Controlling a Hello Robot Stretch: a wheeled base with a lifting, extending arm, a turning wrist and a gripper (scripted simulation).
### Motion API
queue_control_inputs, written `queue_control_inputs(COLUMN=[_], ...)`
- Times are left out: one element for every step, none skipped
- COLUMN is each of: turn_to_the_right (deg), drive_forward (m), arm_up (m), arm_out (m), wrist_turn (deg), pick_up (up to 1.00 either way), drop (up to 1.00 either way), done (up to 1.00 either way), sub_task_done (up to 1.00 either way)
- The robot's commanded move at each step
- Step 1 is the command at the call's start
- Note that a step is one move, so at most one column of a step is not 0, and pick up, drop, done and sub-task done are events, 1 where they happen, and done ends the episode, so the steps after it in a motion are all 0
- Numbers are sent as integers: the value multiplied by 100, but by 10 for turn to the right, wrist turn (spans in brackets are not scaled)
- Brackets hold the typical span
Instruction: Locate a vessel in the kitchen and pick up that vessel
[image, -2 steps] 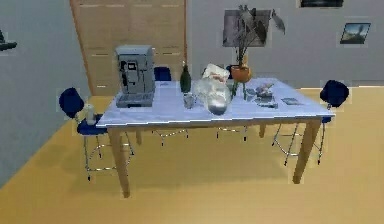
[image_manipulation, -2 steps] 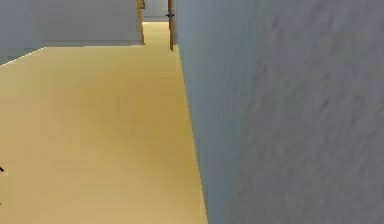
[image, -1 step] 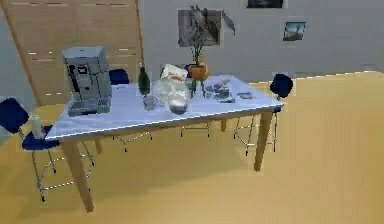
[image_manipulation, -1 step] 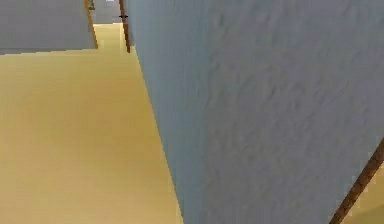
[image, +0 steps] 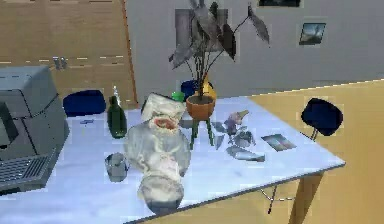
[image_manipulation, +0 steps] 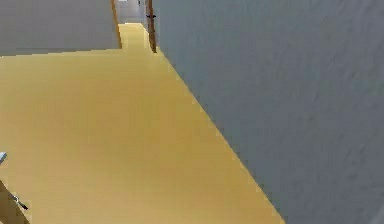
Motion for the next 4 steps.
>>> queue_control_inputs(turn_to_the_right=[-450, -450, -210, 0], drive_forward=[0, 0, 0, 0], arm_up=[0, 0, 0, 50], arm_out=[0, 0, 0, 0], wrist_turn=[0, 0, 0, 0], pick_up=[0, 0, 0, 0], drop=[0, 0, 0, 0], done=[0, 0, 0, 0], sub_task_done=[0, 0, 0, 0])
